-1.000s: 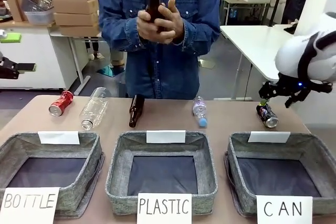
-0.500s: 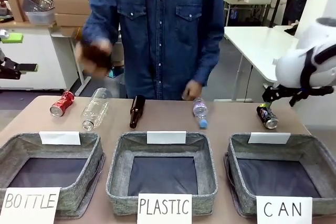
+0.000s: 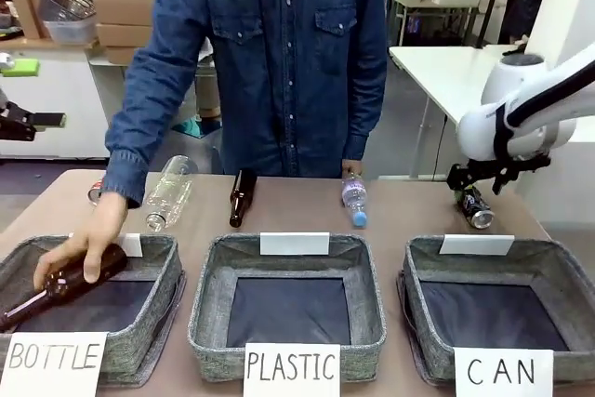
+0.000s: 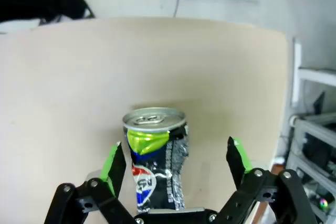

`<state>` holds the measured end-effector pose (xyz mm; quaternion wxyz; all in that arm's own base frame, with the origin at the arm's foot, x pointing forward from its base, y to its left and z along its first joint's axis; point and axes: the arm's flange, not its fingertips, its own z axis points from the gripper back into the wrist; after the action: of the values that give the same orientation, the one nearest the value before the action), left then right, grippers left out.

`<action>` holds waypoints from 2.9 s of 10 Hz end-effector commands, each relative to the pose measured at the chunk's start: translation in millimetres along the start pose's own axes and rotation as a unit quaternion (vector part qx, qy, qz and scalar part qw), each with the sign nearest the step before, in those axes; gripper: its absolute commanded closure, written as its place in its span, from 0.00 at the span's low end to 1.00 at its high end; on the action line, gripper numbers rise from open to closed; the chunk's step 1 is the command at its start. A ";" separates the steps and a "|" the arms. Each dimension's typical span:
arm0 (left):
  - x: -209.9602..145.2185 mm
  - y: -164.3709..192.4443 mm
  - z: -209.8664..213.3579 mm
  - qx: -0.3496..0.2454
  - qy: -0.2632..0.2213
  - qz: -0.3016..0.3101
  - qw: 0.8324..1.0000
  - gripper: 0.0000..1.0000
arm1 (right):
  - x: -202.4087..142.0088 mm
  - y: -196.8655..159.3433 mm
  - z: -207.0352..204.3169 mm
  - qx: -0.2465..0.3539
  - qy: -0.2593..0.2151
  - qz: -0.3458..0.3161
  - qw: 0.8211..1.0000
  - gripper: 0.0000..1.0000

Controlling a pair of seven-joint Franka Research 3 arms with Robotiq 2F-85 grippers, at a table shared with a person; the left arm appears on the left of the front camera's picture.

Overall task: Sort the can waste into the basket.
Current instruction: Pick up the can waste from the table and place it in the right Fabric basket.

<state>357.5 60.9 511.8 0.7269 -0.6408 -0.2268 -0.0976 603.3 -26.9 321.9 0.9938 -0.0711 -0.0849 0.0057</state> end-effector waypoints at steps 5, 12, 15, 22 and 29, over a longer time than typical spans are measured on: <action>-0.2 -1.5 1.0 -0.005 0.004 -0.012 1.000 0.00 | 5.4 5.5 -9.9 0.014 0.052 -0.034 0.998 0.00; -0.2 -1.5 1.0 -0.005 0.004 -0.012 1.000 0.00 | 5.6 7.4 -5.2 0.007 0.059 -0.030 0.998 0.88; -0.2 -1.5 1.0 -0.005 0.004 -0.012 1.000 0.00 | 4.8 8.1 -5.7 0.006 0.067 -0.026 0.997 1.00; -0.2 -1.5 1.0 -0.005 0.004 -0.012 1.000 0.00 | -101.7 -11.2 164.4 0.115 -0.032 0.138 0.983 1.00; -0.2 -1.5 1.0 -0.005 0.004 -0.012 1.000 0.00 | -260.4 13.8 193.6 0.176 -0.046 0.523 0.833 1.00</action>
<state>357.3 61.5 512.3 0.7266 -0.6410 -0.2271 -0.0979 323.9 18.9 470.0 0.8444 0.0755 -0.0709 0.5256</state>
